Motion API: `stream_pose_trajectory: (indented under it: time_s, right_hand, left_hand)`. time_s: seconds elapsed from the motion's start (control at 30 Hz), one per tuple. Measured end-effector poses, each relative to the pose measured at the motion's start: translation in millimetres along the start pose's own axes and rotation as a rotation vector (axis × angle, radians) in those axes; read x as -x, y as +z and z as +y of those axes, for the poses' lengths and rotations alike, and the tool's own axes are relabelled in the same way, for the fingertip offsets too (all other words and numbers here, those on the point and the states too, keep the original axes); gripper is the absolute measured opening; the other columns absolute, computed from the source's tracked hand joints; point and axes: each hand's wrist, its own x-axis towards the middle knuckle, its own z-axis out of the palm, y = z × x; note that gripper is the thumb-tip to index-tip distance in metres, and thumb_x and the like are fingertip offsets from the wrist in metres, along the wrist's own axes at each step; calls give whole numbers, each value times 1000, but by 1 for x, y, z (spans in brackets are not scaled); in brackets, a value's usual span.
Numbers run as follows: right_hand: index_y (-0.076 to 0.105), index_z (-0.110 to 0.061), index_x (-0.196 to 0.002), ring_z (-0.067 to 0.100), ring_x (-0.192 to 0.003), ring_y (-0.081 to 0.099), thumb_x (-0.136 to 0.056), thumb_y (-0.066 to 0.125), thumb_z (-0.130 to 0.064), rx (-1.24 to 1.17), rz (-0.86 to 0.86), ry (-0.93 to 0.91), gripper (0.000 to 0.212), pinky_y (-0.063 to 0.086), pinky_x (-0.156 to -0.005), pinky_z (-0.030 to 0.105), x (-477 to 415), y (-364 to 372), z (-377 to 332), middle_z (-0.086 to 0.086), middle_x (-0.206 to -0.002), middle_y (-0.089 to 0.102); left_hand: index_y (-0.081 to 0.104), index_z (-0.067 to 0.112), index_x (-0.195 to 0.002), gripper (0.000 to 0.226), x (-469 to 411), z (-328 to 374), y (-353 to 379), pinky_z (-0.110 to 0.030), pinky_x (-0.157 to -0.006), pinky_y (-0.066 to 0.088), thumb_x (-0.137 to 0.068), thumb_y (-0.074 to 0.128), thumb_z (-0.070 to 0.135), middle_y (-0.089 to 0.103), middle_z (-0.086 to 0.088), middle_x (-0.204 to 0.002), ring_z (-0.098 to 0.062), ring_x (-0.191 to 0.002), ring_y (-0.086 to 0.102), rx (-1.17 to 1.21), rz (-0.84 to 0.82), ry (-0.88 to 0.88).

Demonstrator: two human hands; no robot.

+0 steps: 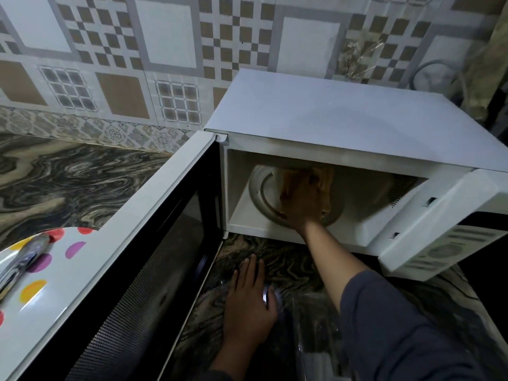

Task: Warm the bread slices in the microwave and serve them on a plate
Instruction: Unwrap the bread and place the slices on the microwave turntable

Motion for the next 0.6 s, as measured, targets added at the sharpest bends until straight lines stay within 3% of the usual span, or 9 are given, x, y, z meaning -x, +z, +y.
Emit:
stream_pose_trajectory:
  time_s: [0.03, 0.1, 0.17, 0.23, 0.3, 0.4, 0.47, 0.6]
  right_hand:
    - [15, -3, -146, 40, -126, 42, -86, 59, -22, 5, 33, -16, 77, 38, -103, 42, 0, 0, -1, 23, -145, 30]
    - [41, 2, -130, 41, -116, 50, -79, 64, -16, 59, 268, -117, 59, 26, -96, 30, 2, -2, -4, 26, -131, 44]
    - [51, 4, -118, 41, -108, 55, -74, 67, -15, 97, 361, -163, 51, 28, -91, 29, 5, -4, -6, 28, -122, 50]
    - [39, -2, -134, 38, -121, 45, -82, 62, -26, 44, 235, -80, 62, 37, -101, 40, 6, 0, -3, 22, -137, 41]
    - [35, -6, -139, 37, -125, 42, -88, 56, -31, -14, 257, -13, 60, 37, -104, 46, 0, 0, 11, 21, -143, 37]
    - [34, 1, -139, 36, -121, 45, -94, 45, -13, -57, 201, 125, 49, 36, -103, 42, -9, -14, 34, 25, -138, 42]
    - [31, -3, -141, 33, -106, 52, -94, 45, -7, -218, 139, 191, 50, 43, -89, 37, -12, -24, 47, 21, -127, 48]
    - [34, -11, -137, 34, -115, 51, -87, 60, -15, -388, -14, 177, 56, 45, -99, 46, -18, -26, 60, 19, -127, 48]
  left_hand:
    - [58, 16, -126, 56, 0, 0, 0, -26, -109, 17, -78, 43, 41, 52, -2, -138, -15, -128, 47, 0, 1, 0]
    - [59, 16, -125, 56, 0, 1, -2, -26, -109, 17, -78, 42, 41, 53, -1, -137, -15, -127, 49, 3, -6, 2]
    - [60, 16, -124, 55, 1, 1, -3, -27, -107, 19, -78, 42, 41, 54, -2, -135, -15, -126, 50, 13, -14, 6]
    - [60, 15, -124, 55, 1, 1, -4, -26, -110, 15, -78, 42, 41, 55, -2, -135, -15, -127, 50, 18, -11, 7]
    - [59, 15, -125, 56, 1, 1, -3, -24, -111, 8, -78, 43, 41, 54, -3, -136, -15, -127, 49, 26, -13, 5]
    - [58, 14, -126, 57, 1, 1, -3, -23, -111, 6, -78, 43, 40, 54, -3, -136, -16, -128, 48, 39, -21, 4]
    - [58, 14, -127, 57, 1, 1, -3, -23, -111, 6, -78, 43, 41, 54, -3, -136, -15, -128, 48, 39, -22, 6]
    - [57, 15, -127, 57, 0, 1, -3, -22, -111, 5, -79, 42, 41, 53, -2, -137, -15, -128, 47, 44, -20, 4]
